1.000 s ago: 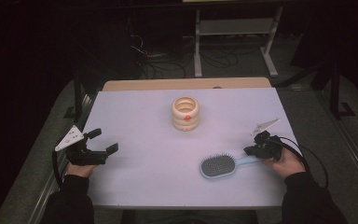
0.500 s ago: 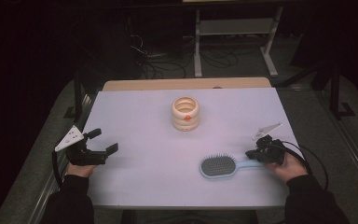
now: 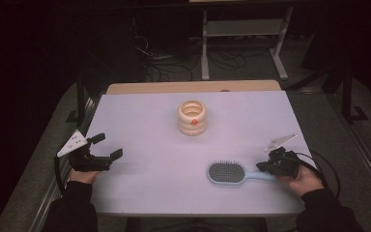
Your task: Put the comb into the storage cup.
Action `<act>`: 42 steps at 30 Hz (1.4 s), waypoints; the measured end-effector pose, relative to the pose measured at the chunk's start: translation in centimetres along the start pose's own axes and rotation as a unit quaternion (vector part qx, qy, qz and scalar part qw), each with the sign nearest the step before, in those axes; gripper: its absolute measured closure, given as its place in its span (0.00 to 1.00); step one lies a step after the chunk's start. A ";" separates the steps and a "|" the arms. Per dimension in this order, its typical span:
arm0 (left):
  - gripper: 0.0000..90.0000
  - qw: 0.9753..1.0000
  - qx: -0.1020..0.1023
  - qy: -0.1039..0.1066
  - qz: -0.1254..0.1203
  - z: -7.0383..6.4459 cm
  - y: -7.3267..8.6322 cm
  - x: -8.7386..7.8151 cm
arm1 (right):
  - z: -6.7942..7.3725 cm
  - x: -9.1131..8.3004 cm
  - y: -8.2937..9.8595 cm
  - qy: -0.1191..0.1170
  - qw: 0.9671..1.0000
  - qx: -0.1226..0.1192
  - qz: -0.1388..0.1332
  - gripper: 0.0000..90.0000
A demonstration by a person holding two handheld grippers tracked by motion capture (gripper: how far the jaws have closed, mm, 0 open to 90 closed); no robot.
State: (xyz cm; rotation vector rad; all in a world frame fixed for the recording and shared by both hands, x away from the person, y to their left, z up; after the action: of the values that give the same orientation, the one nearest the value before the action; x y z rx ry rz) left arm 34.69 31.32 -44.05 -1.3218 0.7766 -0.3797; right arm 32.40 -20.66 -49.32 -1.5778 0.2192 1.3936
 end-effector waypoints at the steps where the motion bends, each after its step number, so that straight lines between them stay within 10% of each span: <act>1: 0.00 1.000 0.000 0.000 0.001 0.0 0.0 0.0 | 0.1 0.0 0.1 -0.001 1.000 0.000 0.001 0.99; 32: 0.00 1.000 0.002 0.000 0.002 0.0 0.0 0.0 | 2.0 -0.6 1.8 -0.018 1.000 -0.014 0.019 0.99; 42: 0.00 1.000 0.002 -0.001 0.003 0.0 0.0 0.0 | 3.3 -2.3 0.3 -0.032 0.999 -0.035 0.017 0.85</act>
State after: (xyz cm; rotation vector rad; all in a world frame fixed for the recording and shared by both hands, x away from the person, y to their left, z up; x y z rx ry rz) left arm 34.68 31.32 -44.08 -1.3153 0.7778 -0.3763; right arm 29.33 -19.41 -47.07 -1.5894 0.1616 1.4902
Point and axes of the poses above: each handheld gripper's, and its own axes: x roughly forward along the jaws, y roughly out of its underside, z roughly to its left, the point moved 6 cm from there along x, roughly forward along the jaws, and after that the axes turned 9 degrees about x, right-handed, at the moved point
